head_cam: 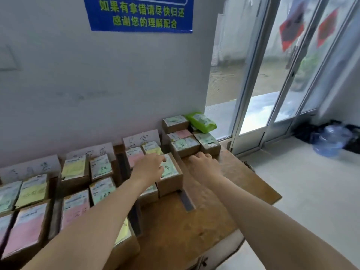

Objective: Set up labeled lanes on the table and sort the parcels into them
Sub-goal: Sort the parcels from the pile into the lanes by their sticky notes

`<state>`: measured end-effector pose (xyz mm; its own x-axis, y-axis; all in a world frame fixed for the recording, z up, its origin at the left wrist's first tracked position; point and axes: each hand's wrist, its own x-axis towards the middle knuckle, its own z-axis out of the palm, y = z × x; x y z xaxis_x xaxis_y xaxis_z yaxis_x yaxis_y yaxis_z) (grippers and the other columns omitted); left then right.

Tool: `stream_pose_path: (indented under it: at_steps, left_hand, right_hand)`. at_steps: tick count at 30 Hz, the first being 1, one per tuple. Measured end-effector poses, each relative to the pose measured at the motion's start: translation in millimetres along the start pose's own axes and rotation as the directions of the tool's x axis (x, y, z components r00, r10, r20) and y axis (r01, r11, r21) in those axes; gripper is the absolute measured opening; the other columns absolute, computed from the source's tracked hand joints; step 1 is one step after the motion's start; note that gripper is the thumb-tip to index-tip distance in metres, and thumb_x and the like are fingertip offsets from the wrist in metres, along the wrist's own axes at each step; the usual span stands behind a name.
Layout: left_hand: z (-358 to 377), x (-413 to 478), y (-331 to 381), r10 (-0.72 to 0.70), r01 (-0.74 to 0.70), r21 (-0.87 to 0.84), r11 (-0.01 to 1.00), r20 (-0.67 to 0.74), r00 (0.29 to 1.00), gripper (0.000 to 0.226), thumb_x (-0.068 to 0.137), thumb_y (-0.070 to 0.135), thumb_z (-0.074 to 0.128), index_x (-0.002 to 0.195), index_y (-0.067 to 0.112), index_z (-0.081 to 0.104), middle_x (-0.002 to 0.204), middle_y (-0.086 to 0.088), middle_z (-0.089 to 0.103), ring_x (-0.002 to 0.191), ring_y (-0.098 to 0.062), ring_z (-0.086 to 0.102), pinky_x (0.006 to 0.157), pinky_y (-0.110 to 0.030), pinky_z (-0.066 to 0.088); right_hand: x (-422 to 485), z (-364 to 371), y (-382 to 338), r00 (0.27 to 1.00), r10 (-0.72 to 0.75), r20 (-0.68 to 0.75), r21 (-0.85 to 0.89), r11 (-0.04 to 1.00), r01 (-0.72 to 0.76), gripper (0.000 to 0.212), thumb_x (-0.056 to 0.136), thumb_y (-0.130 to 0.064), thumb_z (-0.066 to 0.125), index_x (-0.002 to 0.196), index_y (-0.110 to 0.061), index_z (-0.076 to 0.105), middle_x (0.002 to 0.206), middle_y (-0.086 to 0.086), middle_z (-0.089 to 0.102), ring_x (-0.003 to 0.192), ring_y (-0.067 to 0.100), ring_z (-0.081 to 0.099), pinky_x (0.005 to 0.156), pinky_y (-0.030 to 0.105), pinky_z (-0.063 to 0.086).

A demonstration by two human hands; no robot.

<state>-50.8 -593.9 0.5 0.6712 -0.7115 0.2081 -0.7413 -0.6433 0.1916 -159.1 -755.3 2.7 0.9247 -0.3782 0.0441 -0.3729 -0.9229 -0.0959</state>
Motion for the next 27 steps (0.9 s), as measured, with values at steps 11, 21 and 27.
stream_pose_path:
  at_steps: [11, 21, 27]
  left_hand:
    - [51, 144, 46, 0.066, -0.06, -0.067, 0.996, 0.084, 0.994, 0.03, 0.095, 0.027, 0.051, 0.123, 0.02, 0.059, 0.12, -0.001, 0.062, 0.11, -0.019, 0.057, 0.088, -0.038, 0.05]
    - [102, 240, 75, -0.164, 0.171, -0.059, 0.983, 0.109, 0.98, 0.036, 0.093, 0.022, 0.05, 0.129, 0.022, 0.054, 0.13, -0.001, 0.056, 0.12, -0.019, 0.051, 0.093, -0.034, 0.044]
    - [121, 270, 94, -0.311, 0.319, -0.064, 0.945, 0.118, 0.943, 0.035, 0.094, 0.023, 0.049, 0.128, 0.022, 0.054, 0.132, -0.002, 0.054, 0.12, -0.021, 0.051, 0.094, -0.036, 0.046]
  right_hand:
    - [88, 1, 118, 0.987, 0.159, 0.038, 0.031, 0.987, -0.16, 0.037, 0.096, -0.034, 0.044, 0.13, -0.02, 0.051, 0.143, 0.009, 0.043, 0.124, 0.033, 0.047, 0.094, 0.041, 0.042]
    - [211, 20, 215, 0.997, 0.022, 0.071, 0.062, 0.998, -0.026, 0.044, 0.096, -0.035, 0.046, 0.138, -0.021, 0.045, 0.136, 0.006, 0.047, 0.12, 0.033, 0.05, 0.089, 0.039, 0.044]
    - [273, 34, 260, 0.993, -0.029, 0.112, 0.125, 0.992, 0.015, 0.04, 0.095, -0.037, 0.046, 0.13, -0.018, 0.05, 0.129, 0.01, 0.048, 0.115, 0.035, 0.052, 0.087, 0.04, 0.045]
